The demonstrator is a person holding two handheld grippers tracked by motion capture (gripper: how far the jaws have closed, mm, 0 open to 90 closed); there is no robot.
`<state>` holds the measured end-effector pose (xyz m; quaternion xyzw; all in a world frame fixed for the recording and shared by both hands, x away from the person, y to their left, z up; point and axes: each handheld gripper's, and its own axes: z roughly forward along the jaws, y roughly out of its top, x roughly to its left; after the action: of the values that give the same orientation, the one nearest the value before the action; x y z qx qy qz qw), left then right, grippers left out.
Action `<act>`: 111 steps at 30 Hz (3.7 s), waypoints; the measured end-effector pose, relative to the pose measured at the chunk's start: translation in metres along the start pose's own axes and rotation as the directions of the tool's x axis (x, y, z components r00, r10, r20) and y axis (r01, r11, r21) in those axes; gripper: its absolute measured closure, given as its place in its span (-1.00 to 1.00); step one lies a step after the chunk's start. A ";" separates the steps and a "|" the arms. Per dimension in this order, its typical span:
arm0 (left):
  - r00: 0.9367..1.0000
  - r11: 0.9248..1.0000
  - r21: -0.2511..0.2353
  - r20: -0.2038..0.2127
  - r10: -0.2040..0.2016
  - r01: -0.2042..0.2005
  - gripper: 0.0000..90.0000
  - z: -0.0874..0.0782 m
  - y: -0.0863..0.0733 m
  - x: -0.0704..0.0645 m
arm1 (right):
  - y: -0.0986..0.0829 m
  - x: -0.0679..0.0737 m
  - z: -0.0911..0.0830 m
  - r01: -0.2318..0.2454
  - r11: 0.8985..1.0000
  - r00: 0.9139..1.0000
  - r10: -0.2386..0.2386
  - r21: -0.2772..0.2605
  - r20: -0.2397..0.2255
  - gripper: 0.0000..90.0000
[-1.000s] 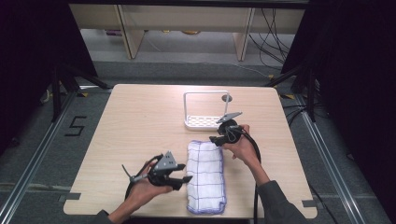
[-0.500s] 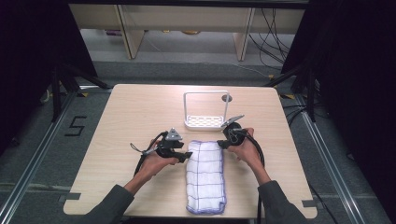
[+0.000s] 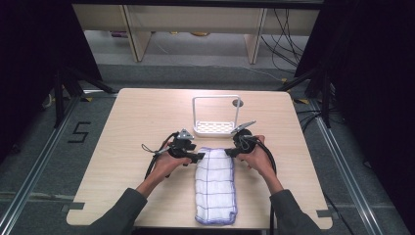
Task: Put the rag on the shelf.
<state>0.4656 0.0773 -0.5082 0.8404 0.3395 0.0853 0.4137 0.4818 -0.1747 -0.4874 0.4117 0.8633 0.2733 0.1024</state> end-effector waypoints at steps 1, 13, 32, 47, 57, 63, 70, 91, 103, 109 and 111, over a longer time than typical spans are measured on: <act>1.000 1.000 0.008 0.000 0.016 -0.016 -0.03 0.001 0.000 -0.001 | 0.000 0.000 0.001 -0.003 1.000 1.000 0.003 0.006 -0.009 0.01; 1.000 1.000 0.010 0.004 0.013 -0.013 0.05 0.005 -0.001 0.002 | -0.004 0.002 0.006 -0.012 1.000 1.000 0.012 0.006 -0.005 0.17; 0.997 0.998 -0.001 0.045 0.061 -0.061 0.78 0.006 0.000 0.000 | -0.007 0.009 0.005 0.038 0.999 0.997 -0.039 -0.029 -0.060 0.80; 0.996 0.996 -0.056 0.046 0.078 -0.076 0.84 -0.008 0.008 -0.006 | -0.007 0.007 -0.005 0.099 0.991 0.993 -0.104 -0.087 -0.060 0.89; 0.996 0.994 -0.070 0.047 0.081 -0.078 0.86 -0.018 0.010 -0.009 | -0.003 0.012 -0.013 0.088 0.989 0.992 -0.098 -0.121 -0.077 0.90; 0.995 0.993 -0.079 0.044 0.092 -0.088 0.86 -0.024 0.012 -0.011 | -0.001 0.012 -0.021 0.117 0.983 0.990 -0.127 -0.140 -0.065 0.90; 0.994 0.991 -0.097 0.053 0.100 -0.094 0.86 -0.033 0.016 -0.015 | 0.000 0.018 -0.035 0.130 0.977 0.987 -0.143 -0.171 -0.070 0.90; 0.986 0.971 -0.189 0.053 0.160 -0.147 0.86 -0.084 0.035 -0.040 | -0.003 0.037 -0.091 0.148 0.948 0.981 -0.176 -0.281 -0.077 0.90; 0.980 0.956 -0.252 0.090 0.178 -0.151 0.86 -0.124 0.069 -0.057 | 0.011 0.046 -0.140 0.179 0.913 0.978 -0.207 -0.368 -0.038 0.91; 0.980 0.948 -0.272 0.062 0.190 -0.166 0.86 -0.146 0.089 -0.056 | 0.028 0.051 -0.169 0.205 0.889 0.974 -0.226 -0.409 -0.002 0.91; 0.982 0.947 -0.280 0.053 0.181 -0.160 0.86 -0.150 0.096 -0.053 | 0.035 0.050 -0.176 0.229 0.878 0.968 -0.250 -0.421 0.005 0.91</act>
<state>0.4094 0.0980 -0.3320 0.8039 0.2340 0.1340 0.5302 0.4021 -0.1866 -0.3197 0.2633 0.8312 0.4471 0.1997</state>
